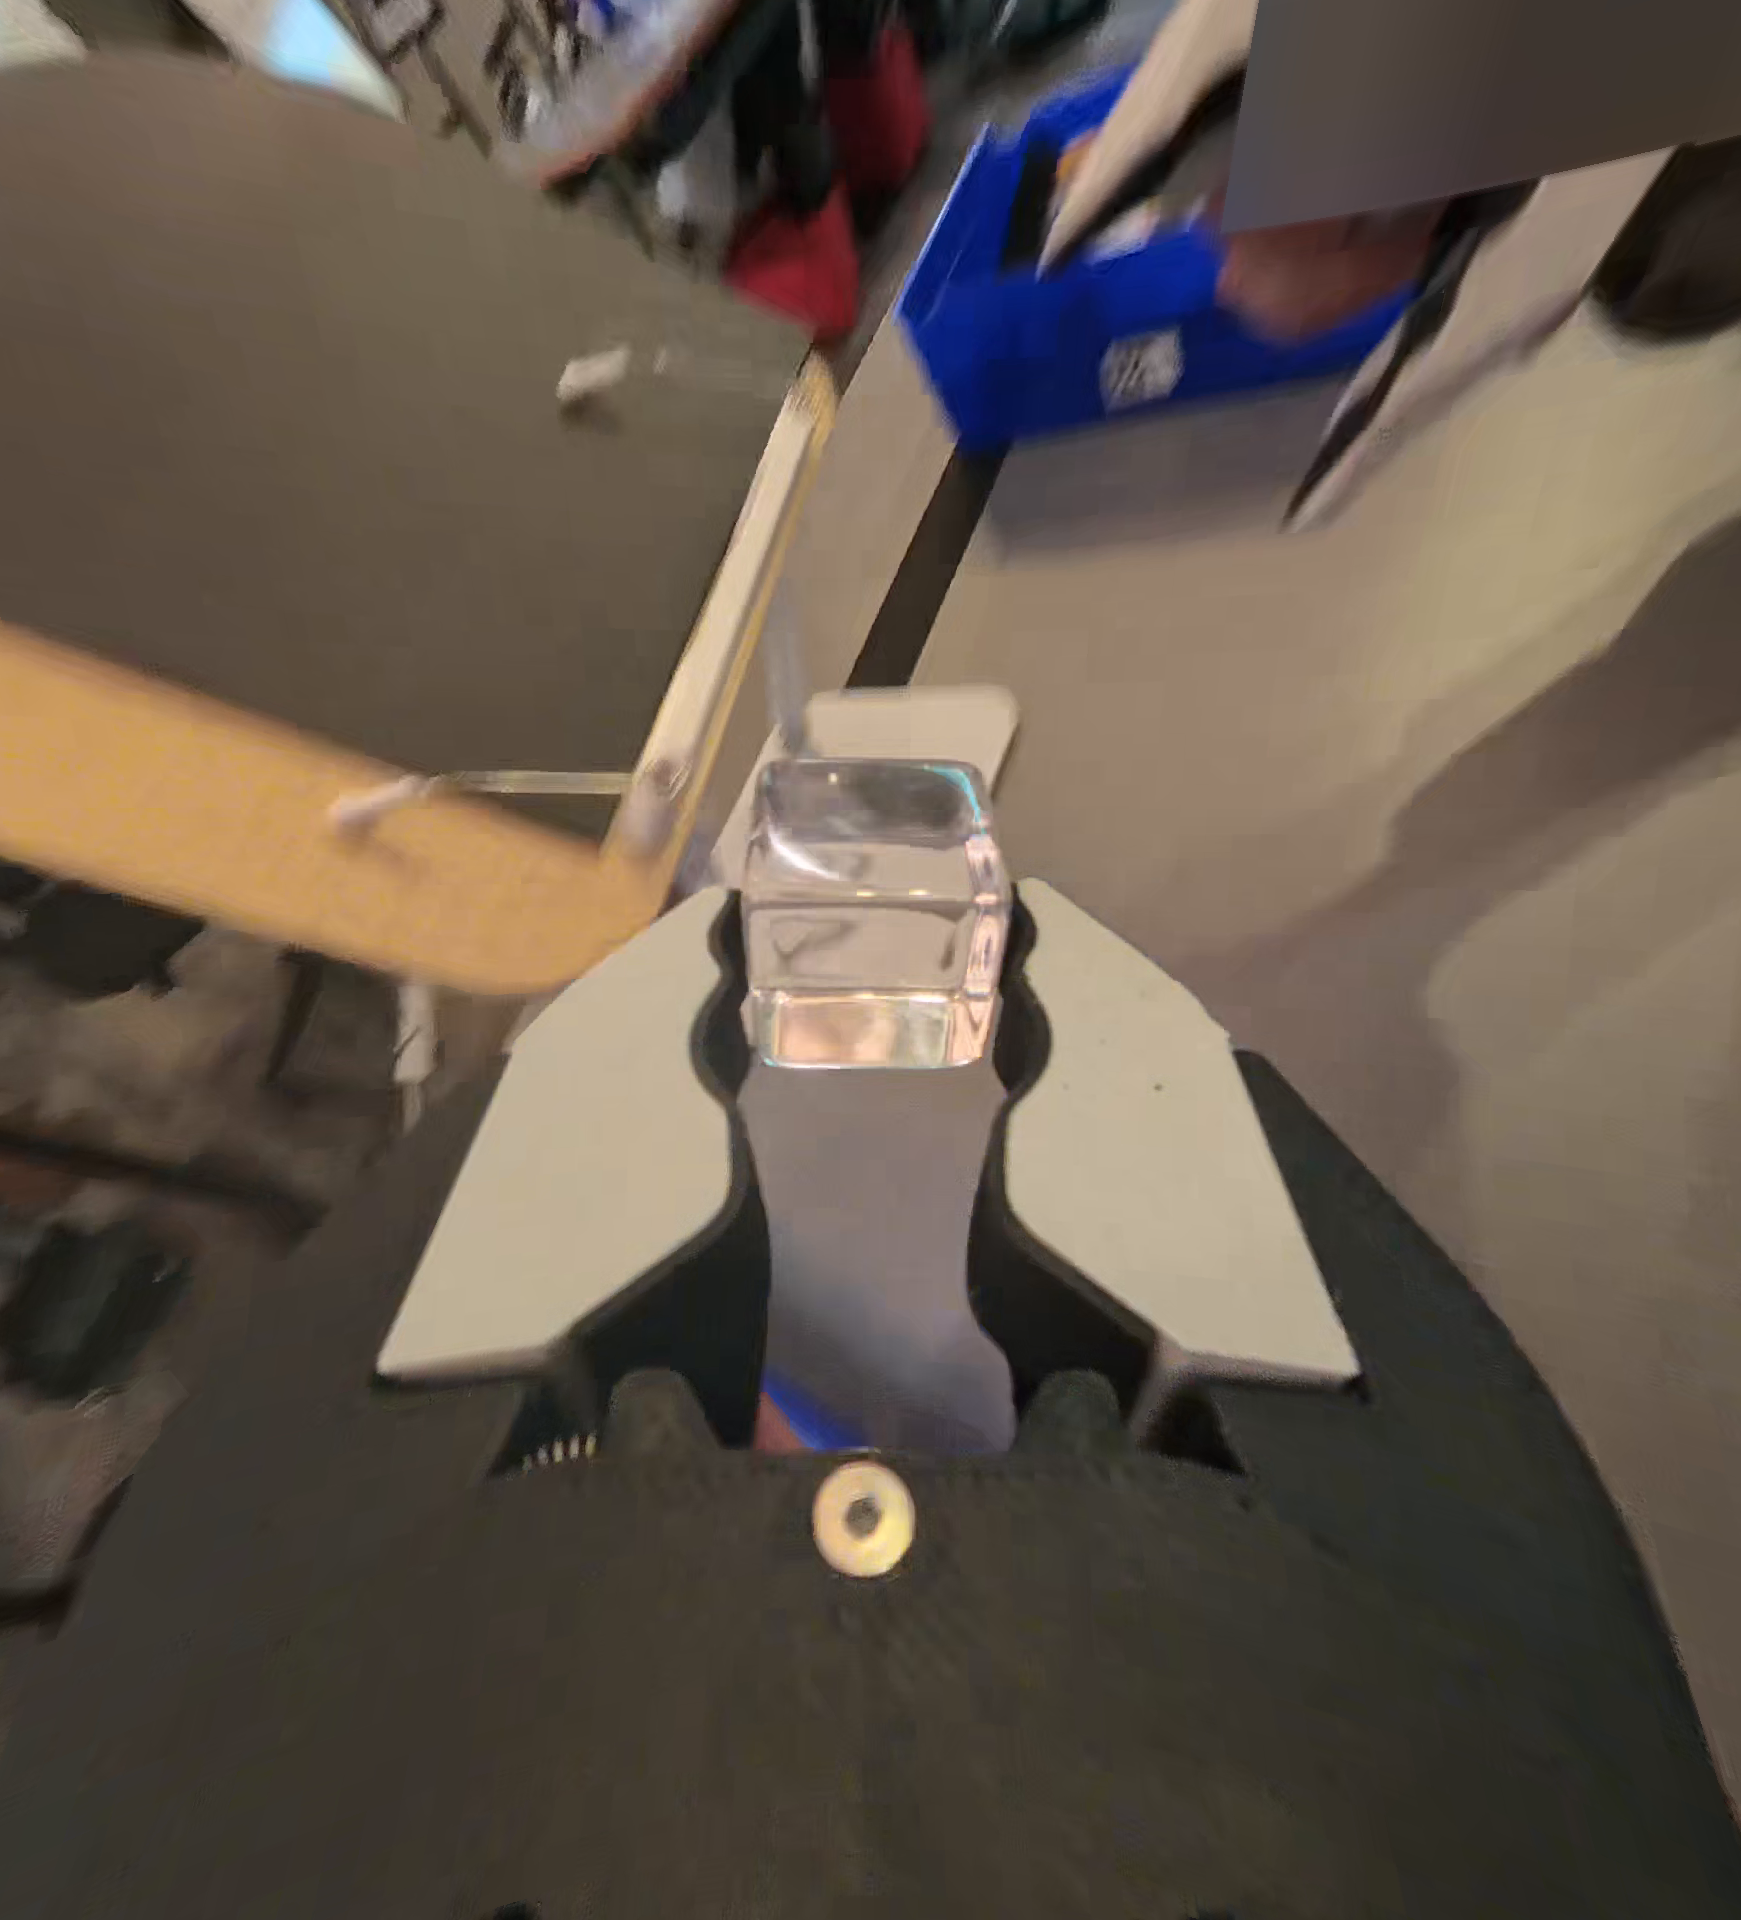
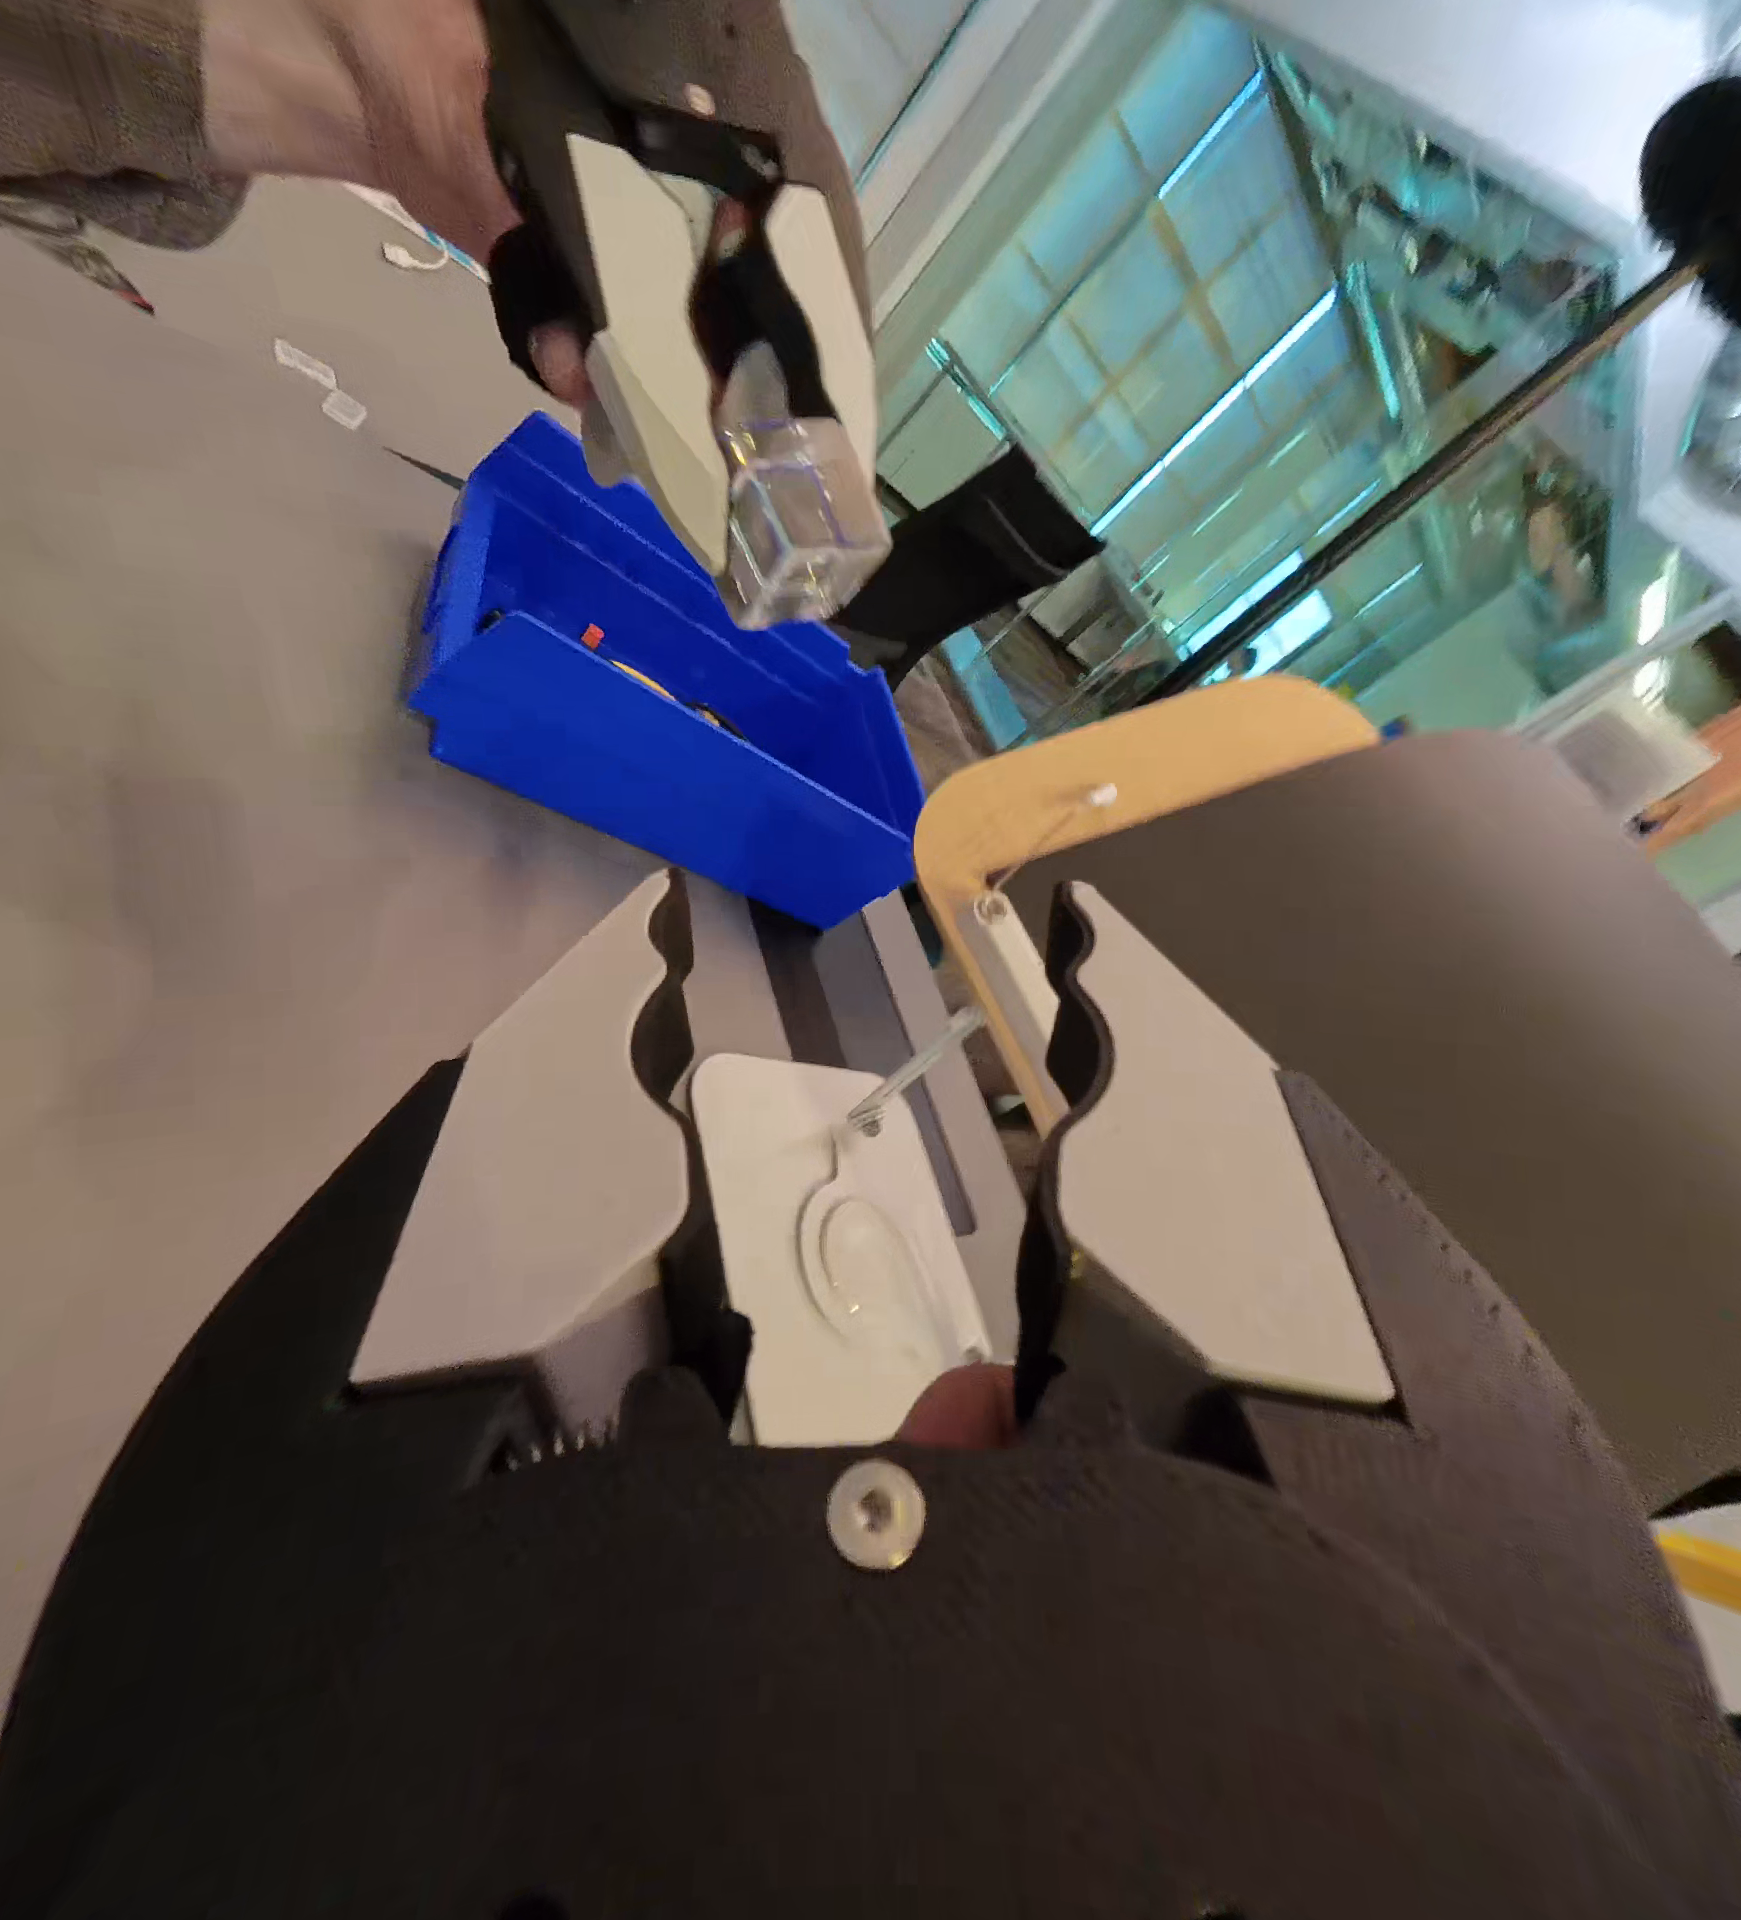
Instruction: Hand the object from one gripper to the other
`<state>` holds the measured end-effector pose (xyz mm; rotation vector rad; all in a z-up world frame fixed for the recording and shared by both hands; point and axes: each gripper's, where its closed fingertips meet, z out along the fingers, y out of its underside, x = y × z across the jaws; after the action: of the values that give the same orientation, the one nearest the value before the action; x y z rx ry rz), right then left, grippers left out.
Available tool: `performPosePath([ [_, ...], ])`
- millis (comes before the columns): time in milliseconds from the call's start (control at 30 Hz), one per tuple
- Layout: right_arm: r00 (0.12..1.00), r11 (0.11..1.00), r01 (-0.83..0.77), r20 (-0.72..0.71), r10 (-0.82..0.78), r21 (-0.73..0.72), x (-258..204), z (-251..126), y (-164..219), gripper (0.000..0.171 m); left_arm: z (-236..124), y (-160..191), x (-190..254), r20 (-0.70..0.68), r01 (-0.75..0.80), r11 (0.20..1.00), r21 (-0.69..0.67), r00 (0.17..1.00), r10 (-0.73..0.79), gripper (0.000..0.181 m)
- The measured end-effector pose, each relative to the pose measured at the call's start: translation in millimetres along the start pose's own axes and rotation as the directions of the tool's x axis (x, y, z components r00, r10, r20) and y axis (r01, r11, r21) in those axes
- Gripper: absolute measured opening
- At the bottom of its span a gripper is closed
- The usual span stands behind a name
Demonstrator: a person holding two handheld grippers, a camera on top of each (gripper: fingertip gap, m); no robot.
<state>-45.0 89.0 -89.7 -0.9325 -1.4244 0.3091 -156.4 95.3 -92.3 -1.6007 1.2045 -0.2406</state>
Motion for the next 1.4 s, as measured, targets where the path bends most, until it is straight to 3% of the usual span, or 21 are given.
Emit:
performPosePath([
  [167, 0.942, 0.944, 0.33, -0.07, -0.328, 0.013, -19.8, 5.8, -12.1, 0.069, 30.9, -46.3, 46.4, -0.255, 0.254, 0.946, 0.199, 0.946, -0.201, 0.045],
  [333, 0.906, 0.906, 0.422, -0.048, -0.42, 0.042, -34.8, 8.7, -11.1, 0.071, 51.1, -40.5, 78.5, -0.516, 0.444, 0.883, 0.151, 0.798, -0.313, 0.045],
  [633, 0.868, 0.867, 0.495, -0.003, -0.496, 0.051, -58.2, 18.1, -1.5, 0.044, 64.2, -40.7, 108.9, -0.671, 0.537, 0.836, 0.113, 0.662, -0.334, 0.044],
  [900, 0.9, 0.899, 0.433, 0.022, -0.435, 0.066, -57.6, 13.3, -5.9, 0.042, 62.6, -48.4, 113.1, -0.725, 0.599, 0.791, 0.123, 0.598, -0.341, 0.044],
  [1067, 0.974, 0.974, 0.216, 0.055, -0.22, 0.068, -42.3, 10.2, -1.4, 0.041, 57.7, -56.9, 83.8, -0.525, 0.485, 0.82, 0.304, 0.804, -0.28, 0.054],
  [1200, 0.985, 0.991, -0.107, 0.142, 0.096, 0.074, -28.2, 7.7, 9.1, 0.042, 48.7, -54.7, 56.2, -0.167, 0.152, 0.914, 0.377, 0.981, -0.094, 0.056],
  [1300, 0.92, 0.943, -0.328, 0.246, 0.306, 0.054, -27.5, 6.4, 16.5, 0.042, 49.4, -53.4, 52.7, 0.026, -0.081, 0.944, 0.321, 0.997, 0.076, 0.066],
  [1400, 0.824, 0.866, -0.497, 0.343, 0.452, 0.052, -29.6, 4.1, 16.7, 0.042, 57.3, -58.2, 59.1, 0.164, -0.282, 0.924, 0.258, 0.955, 0.245, 0.071],
])
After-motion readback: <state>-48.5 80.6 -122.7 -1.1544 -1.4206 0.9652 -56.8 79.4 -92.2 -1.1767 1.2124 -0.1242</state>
